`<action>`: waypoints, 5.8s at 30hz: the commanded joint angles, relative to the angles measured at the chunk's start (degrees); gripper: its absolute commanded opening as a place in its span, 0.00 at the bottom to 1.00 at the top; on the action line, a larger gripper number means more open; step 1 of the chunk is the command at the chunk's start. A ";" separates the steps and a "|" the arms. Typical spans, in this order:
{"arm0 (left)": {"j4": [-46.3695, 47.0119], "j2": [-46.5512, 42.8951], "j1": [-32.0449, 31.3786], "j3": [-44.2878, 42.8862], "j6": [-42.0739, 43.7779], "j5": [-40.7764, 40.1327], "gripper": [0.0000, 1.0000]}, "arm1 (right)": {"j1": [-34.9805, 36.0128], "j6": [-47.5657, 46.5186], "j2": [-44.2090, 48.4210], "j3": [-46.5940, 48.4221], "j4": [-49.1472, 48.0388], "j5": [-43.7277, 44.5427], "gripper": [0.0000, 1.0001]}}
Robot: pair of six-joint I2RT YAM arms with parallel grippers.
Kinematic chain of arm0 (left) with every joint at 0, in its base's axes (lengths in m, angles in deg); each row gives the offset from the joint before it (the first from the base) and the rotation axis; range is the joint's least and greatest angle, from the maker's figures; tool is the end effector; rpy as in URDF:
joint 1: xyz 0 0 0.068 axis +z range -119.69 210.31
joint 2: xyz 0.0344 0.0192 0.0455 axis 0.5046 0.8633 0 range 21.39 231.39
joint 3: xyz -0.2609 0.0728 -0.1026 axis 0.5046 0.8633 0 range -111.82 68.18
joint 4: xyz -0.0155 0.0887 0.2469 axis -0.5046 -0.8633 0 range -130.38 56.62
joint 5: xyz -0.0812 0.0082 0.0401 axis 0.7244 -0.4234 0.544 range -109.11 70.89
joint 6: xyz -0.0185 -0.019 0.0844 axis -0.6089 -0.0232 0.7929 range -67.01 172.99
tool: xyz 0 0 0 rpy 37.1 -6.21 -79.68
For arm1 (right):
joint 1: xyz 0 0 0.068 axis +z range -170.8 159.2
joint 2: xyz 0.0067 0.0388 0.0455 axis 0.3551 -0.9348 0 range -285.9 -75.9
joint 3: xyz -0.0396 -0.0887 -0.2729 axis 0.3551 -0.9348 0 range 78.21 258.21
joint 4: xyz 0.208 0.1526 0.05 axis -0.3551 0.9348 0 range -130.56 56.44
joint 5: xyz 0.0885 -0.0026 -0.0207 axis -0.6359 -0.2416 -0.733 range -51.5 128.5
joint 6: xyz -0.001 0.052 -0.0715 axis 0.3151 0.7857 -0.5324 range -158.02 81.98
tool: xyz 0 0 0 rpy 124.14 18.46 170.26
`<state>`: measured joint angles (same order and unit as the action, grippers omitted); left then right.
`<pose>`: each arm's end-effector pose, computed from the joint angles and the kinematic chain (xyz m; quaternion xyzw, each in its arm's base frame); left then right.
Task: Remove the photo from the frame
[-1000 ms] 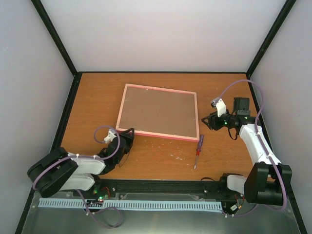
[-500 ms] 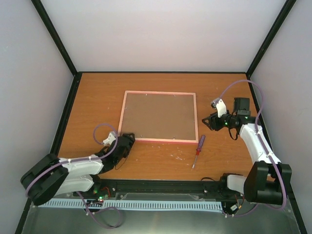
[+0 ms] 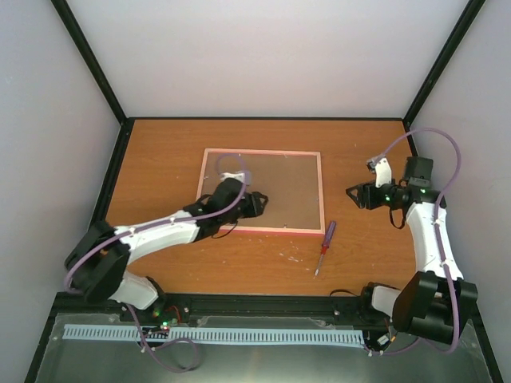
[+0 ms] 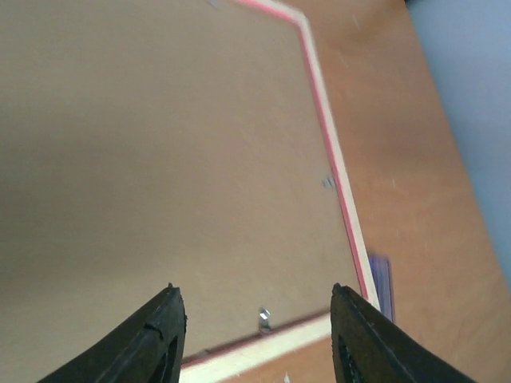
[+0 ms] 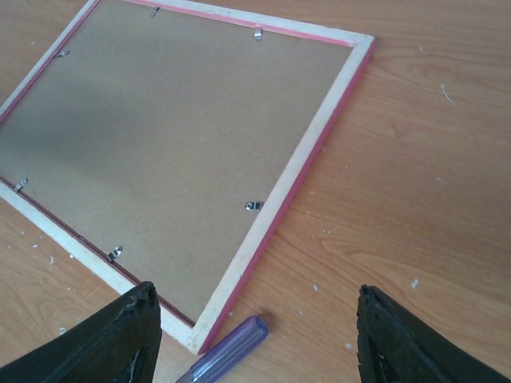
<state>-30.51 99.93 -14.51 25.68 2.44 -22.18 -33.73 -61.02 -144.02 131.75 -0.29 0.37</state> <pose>0.2345 -0.2271 0.2092 -0.0567 0.8775 -0.3359 0.3377 0.2516 -0.0080 0.2595 -0.1774 0.8889 0.2082 0.3676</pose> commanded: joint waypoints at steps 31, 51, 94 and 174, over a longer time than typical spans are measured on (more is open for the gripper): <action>-23.20 40.98 -25.66 -40.25 20.61 3.51 0.42 | -5.44 6.32 13.84 -7.84 -6.91 -2.82 0.67; -38.26 50.78 -29.15 -52.41 15.14 -2.54 0.33 | -5.44 6.83 12.64 -7.75 -5.71 -9.13 0.66; 1.39 -7.79 -29.07 -0.92 35.30 -5.71 0.01 | 19.65 -19.65 -2.86 12.24 30.96 -23.06 0.73; -13.07 15.47 30.15 -1.68 23.03 3.36 0.17 | 13.98 4.31 4.67 -5.03 -9.91 -21.33 0.03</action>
<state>-45.70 113.96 15.69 22.27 24.30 -22.22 -19.55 -56.15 -139.17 126.19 -9.49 -20.22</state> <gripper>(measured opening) 0.176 0.179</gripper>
